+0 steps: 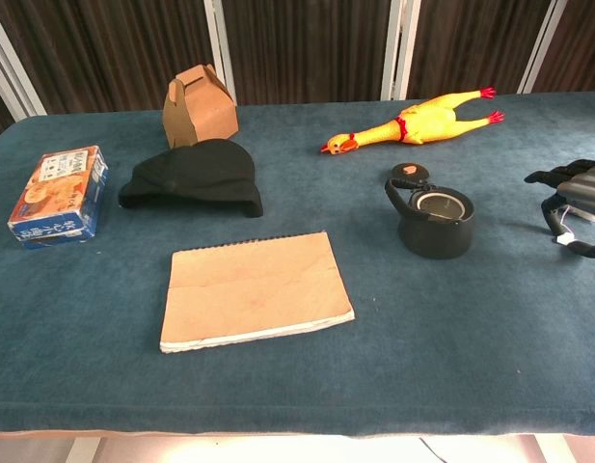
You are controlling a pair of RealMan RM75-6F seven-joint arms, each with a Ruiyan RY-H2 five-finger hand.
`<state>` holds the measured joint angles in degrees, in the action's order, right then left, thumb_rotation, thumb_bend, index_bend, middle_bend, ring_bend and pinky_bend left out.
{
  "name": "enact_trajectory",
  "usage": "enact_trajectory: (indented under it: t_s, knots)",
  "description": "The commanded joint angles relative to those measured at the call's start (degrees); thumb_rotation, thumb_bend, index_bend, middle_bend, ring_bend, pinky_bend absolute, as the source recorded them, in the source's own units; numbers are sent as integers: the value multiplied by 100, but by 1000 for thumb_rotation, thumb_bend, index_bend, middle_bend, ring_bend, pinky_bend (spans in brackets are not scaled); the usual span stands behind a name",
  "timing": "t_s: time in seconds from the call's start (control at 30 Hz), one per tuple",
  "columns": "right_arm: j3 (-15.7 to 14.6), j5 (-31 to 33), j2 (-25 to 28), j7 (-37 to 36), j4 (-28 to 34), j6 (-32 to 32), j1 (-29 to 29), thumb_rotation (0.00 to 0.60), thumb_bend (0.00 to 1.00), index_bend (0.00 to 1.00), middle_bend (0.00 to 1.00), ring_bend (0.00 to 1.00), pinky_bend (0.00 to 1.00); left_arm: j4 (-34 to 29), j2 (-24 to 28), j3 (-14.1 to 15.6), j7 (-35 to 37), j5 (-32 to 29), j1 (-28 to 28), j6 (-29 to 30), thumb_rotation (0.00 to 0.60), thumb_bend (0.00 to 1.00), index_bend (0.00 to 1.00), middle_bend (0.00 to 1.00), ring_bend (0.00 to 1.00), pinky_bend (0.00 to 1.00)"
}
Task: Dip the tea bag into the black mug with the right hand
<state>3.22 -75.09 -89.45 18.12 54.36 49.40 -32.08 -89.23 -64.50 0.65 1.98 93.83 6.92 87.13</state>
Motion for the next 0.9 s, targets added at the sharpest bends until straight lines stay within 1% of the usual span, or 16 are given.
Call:
enact_trajectory:
  t_s: [0.03,0.2,0.43,0.6,0.67,0.73,0.9]
  knots:
    - [1,-15,19,-21,24,27,8,600,292,559,0,0,0,1,-1,0,1,-3,3,-6,600,45,9,43,0,108]
    - [16,-38,92,-33,124,106,22,600,293,562,0,0,0,-3,-1,-2,1,-5,2,-6,600,45,9,42,0,108]
    - [52,-142,339,-74,535,383,73,600,292,566,0,0,0,-7,-5,-3,-3,-1,-2,5,600,45,9,43,0,108]
    - [59,-181,423,-71,674,479,93,600,293,566,0,0,0,-10,-3,-2,-7,3,-2,5,600,45,9,43,0,108]
    - [90,-239,546,-115,885,636,120,600,293,565,0,0,0,-14,-1,0,-3,9,-4,11,600,45,9,43,0,108]
    - [179,-413,860,-260,1361,1052,189,600,293,565,0,0,0,-13,0,0,-1,6,-4,9,600,45,9,43,0,108]
    - [255,-584,1389,-156,2095,1470,280,600,293,572,0,0,0,-23,2,-10,9,-6,-15,31,600,45,8,43,0,108]
